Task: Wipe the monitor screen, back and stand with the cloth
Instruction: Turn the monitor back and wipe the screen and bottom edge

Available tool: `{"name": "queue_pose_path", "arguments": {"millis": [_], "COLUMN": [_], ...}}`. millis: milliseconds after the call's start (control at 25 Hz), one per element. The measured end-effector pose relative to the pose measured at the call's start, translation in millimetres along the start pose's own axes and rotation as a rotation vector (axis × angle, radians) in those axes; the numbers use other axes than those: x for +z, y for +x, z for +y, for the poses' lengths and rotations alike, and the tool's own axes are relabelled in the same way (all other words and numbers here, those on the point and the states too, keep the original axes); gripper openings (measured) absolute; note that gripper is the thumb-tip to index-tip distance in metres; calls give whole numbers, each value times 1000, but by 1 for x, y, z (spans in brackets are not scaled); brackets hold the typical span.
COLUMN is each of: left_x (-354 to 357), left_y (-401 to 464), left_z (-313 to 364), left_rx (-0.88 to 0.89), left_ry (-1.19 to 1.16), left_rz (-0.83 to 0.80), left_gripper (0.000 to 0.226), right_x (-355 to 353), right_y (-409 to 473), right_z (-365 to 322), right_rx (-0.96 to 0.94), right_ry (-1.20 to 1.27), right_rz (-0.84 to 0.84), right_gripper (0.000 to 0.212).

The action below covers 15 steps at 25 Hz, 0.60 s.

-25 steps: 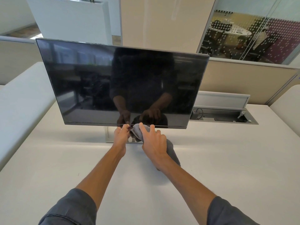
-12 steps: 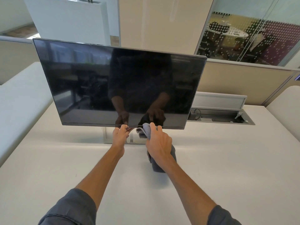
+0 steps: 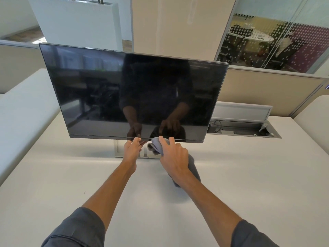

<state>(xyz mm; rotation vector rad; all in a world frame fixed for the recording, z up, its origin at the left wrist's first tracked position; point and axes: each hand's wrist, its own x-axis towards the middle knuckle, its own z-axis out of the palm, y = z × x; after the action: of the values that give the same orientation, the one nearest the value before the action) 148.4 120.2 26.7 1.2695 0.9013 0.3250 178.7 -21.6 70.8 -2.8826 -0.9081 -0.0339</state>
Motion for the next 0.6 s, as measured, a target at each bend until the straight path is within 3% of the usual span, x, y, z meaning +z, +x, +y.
{"name": "queue_pose_path", "arguments": {"millis": [240, 600], "left_x": [3, 6], "left_y": [0, 0], "left_z": [1, -2], "left_rx": [13, 30], "left_ry": [-35, -18], "left_rz": [-3, 32], "left_gripper": [32, 34], "right_x": [-4, -2], "right_y": [-10, -3], "right_z": [22, -9], "right_rx": [115, 67], "right_ry": [78, 124], "right_rz": [-1, -2], "right_gripper": [65, 69]}}
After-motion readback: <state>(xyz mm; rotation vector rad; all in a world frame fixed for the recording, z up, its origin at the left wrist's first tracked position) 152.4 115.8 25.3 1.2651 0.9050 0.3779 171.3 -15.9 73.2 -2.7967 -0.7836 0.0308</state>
